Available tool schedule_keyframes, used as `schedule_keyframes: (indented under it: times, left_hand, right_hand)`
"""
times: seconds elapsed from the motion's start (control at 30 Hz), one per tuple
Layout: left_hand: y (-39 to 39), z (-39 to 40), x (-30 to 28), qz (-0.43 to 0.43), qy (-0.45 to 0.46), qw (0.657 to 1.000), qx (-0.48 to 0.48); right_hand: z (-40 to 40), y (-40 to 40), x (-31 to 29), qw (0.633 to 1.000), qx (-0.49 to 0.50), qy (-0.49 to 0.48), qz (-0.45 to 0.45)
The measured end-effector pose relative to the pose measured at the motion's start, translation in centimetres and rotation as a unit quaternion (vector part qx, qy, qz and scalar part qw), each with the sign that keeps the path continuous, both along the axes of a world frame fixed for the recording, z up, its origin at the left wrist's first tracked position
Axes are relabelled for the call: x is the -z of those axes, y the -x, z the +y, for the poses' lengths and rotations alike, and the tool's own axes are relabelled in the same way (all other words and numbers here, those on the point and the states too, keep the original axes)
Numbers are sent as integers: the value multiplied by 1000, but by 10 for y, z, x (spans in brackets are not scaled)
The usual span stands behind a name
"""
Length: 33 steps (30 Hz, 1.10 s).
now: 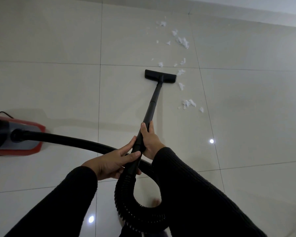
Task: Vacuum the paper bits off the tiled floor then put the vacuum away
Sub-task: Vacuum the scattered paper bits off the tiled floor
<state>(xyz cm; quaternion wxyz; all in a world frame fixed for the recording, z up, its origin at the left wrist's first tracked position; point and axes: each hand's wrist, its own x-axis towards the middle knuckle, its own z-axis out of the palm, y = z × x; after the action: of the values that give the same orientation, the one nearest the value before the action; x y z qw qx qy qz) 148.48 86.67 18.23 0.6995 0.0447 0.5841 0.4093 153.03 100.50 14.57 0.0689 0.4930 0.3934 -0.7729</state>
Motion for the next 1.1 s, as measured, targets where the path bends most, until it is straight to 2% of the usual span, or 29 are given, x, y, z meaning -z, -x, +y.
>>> schedule_keyframes:
  times: [0.17,0.77,1.1]
  left_hand:
    - [16,25,0,6,9,1000,10]
    - [93,144,-14,10,8,998,-64]
    - [139,182,-11,5,6,996,-94]
  right_hand:
    - [25,19,7,1000,-13,-3,7]
    - [148,110,-6,998,-47,31,27]
    - [185,161,-7,998,-55,25,30]
